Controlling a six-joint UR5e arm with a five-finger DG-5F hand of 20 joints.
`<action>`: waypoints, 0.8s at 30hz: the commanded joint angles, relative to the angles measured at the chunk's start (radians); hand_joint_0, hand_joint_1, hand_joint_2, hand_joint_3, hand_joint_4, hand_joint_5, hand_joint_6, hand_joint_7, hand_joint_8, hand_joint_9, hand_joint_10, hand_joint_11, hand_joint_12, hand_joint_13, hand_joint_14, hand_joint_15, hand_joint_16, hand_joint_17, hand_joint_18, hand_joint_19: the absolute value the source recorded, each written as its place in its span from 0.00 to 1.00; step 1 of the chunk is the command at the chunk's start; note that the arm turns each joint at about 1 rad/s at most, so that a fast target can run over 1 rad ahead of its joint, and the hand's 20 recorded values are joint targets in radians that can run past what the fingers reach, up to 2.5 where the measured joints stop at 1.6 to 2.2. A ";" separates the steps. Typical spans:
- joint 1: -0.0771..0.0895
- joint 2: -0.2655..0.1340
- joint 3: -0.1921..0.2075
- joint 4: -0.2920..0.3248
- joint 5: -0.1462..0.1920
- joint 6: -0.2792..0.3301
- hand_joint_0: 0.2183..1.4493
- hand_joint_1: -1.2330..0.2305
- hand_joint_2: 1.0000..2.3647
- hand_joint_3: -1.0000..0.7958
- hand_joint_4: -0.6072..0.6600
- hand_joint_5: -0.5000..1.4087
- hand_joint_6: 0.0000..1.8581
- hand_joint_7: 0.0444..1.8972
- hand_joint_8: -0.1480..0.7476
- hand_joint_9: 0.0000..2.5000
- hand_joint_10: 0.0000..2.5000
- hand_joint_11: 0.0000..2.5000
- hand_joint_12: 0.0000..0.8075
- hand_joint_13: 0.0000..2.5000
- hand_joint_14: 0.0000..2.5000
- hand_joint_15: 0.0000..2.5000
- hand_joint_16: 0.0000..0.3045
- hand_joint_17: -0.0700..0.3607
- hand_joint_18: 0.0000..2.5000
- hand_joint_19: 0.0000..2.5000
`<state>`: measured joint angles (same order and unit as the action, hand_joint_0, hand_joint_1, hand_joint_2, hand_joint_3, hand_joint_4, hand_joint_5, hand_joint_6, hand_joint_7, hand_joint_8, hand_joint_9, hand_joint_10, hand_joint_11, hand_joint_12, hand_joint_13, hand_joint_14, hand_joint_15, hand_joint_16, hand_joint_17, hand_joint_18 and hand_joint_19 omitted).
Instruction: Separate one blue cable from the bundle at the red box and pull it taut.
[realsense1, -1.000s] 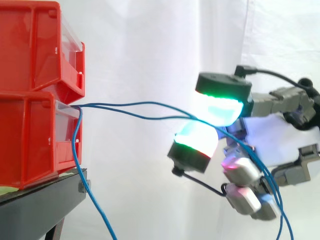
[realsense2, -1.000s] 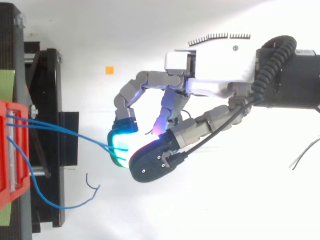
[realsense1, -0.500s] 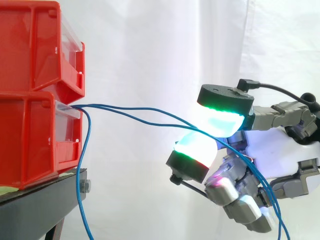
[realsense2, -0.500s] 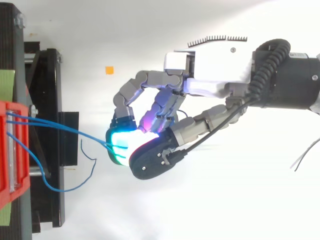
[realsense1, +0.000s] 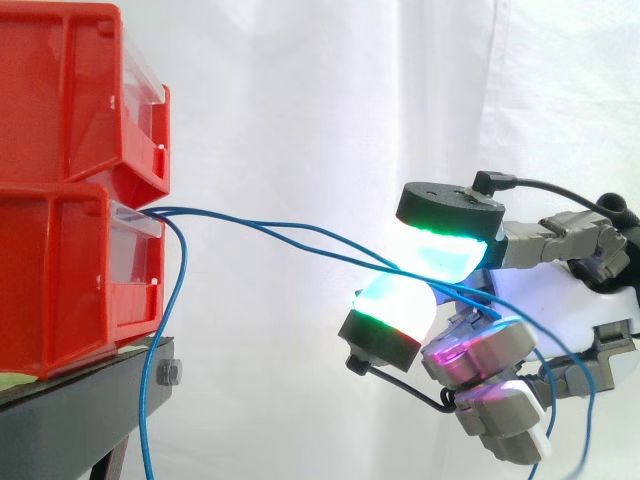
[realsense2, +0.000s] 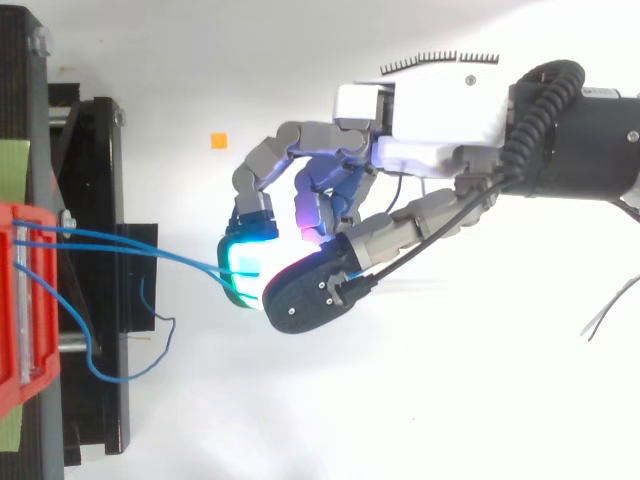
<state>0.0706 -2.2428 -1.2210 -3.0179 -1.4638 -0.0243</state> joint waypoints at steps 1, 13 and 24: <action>-0.005 0.000 0.000 -0.003 -0.001 0.000 0.36 0.25 0.01 0.52 0.26 0.20 0.51 0.54 0.47 0.23 0.37 0.39 0.40 0.48 0.01 0.45 0.12 0.36 0.40 0.33; -0.005 0.000 0.000 -0.003 0.002 -0.002 0.37 0.25 0.01 0.51 0.26 0.20 0.51 0.53 0.48 0.22 0.32 0.38 0.33 0.52 0.10 0.53 0.11 0.34 0.40 0.33; -0.005 0.000 0.000 -0.003 0.003 -0.006 0.37 0.25 0.01 0.51 0.25 0.20 0.51 0.54 0.47 0.21 0.32 0.36 0.35 0.39 0.35 0.49 0.11 0.34 0.37 0.37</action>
<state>0.0665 -2.2427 -1.2211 -3.0204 -1.4613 -0.0305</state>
